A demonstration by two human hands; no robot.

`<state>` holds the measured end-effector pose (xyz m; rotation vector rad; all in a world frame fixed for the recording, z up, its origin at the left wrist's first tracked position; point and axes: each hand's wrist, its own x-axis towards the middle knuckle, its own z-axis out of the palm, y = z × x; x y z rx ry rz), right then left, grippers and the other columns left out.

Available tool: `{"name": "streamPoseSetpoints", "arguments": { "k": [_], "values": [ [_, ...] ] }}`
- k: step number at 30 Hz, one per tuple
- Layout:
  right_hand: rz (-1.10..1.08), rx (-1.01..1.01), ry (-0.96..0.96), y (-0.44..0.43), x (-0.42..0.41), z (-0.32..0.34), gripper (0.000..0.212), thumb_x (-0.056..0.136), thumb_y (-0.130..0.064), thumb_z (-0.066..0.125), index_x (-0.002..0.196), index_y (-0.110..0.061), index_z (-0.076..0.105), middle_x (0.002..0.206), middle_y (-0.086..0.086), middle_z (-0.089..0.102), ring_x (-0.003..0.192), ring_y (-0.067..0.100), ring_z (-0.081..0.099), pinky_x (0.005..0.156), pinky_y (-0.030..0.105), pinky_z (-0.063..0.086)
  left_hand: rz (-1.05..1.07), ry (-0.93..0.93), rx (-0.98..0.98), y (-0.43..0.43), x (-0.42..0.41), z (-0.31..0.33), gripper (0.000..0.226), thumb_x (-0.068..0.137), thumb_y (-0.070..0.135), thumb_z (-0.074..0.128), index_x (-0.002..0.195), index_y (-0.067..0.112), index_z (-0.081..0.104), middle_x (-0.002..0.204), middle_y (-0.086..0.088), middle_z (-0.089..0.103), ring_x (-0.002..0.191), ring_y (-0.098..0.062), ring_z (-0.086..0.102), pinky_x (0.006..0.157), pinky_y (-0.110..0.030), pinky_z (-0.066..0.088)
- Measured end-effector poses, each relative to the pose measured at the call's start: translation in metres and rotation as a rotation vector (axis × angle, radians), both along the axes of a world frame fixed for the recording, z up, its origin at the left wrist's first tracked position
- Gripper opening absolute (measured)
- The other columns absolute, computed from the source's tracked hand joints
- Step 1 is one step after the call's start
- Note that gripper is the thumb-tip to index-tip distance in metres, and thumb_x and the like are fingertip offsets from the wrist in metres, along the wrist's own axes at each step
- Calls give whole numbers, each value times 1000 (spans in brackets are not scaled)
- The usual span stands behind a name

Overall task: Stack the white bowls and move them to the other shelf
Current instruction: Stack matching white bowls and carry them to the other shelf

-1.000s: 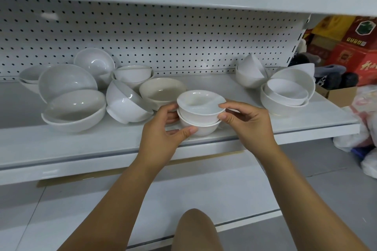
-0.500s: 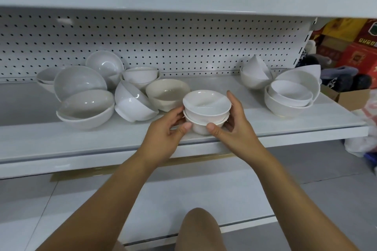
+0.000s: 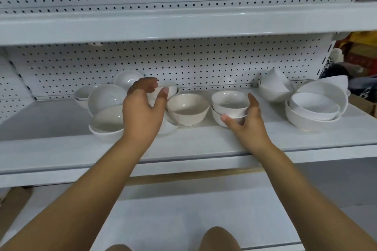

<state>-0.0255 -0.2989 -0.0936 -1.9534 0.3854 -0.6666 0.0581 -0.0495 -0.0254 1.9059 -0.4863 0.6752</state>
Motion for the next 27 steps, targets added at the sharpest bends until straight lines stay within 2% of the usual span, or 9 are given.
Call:
{"name": "streamPoseSetpoints", "arguments": {
  "k": [4, 7, 9, 13, 17, 20, 23, 27],
  "values": [
    [-24, -4, 9, 2, 19, 2, 105, 88, -35, 79, 162, -22, 6, 159, 8, 21, 144, 24, 35, 107, 21, 25, -30, 130, 294, -10, 53, 20, 34, 95, 36, 71, 121, 14, 69, 123, -2, 69, 117, -22, 62, 101, -28, 44],
    [-17, -9, -13, -1, 24, -3, 101, 88, -41, 76, 162, -28, 7, 161, 2, 19, 146, 19, 33, 107, 22, 27, -106, 234, 403, -15, 87, 19, 37, 91, 37, 75, 119, 13, 70, 124, -1, 70, 118, -21, 62, 104, -30, 45],
    [-18, -4, -25, -3, 25, -7, 105, 86, -44, 76, 162, -29, 6, 163, -1, 18, 148, 17, 31, 110, 22, 27, -125, 235, 489, -18, 104, 19, 40, 90, 40, 75, 119, 13, 71, 126, -1, 69, 120, -21, 62, 105, -30, 44],
    [-25, 3, -34, -4, 28, -11, 110, 81, -52, 77, 161, -36, 4, 164, -5, 19, 148, 18, 33, 115, 29, 32, -117, 256, 794, -33, 123, 32, 47, 95, 45, 66, 125, 8, 68, 131, -6, 65, 127, -25, 57, 102, -27, 38],
    [-36, -7, -25, -5, 30, -13, 110, 79, -57, 76, 160, -39, 4, 162, -4, 23, 146, 21, 37, 116, 36, 37, -84, 261, 1057, -45, 136, 36, 52, 101, 48, 53, 105, 0, 74, 117, -15, 71, 112, -29, 62, 99, -38, 45],
    [-45, -14, -23, -6, 32, -13, 107, 80, -56, 77, 159, -38, 7, 160, 0, 26, 144, 23, 39, 115, 36, 39, -110, 242, 1023, -43, 141, 34, 43, 99, 41, 62, 102, 1, 78, 107, -13, 74, 106, -29, 64, 97, -39, 47],
    [-50, -12, -26, -6, 33, -14, 105, 80, -53, 78, 158, -37, 10, 158, 2, 29, 143, 23, 41, 114, 34, 38, -122, 201, 894, -39, 143, 30, 30, 91, 33, 75, 91, 4, 81, 95, -11, 76, 99, -29, 68, 90, -33, 47],
    [-54, 14, -58, -7, 36, -16, 107, 78, -51, 82, 158, -36, 12, 157, 0, 32, 143, 19, 40, 118, 38, 37, -98, 211, 778, -37, 145, 28, 26, 86, 30, 81, 87, 5, 81, 92, -11, 78, 95, -27, 70, 91, -32, 49]
  ]
}}
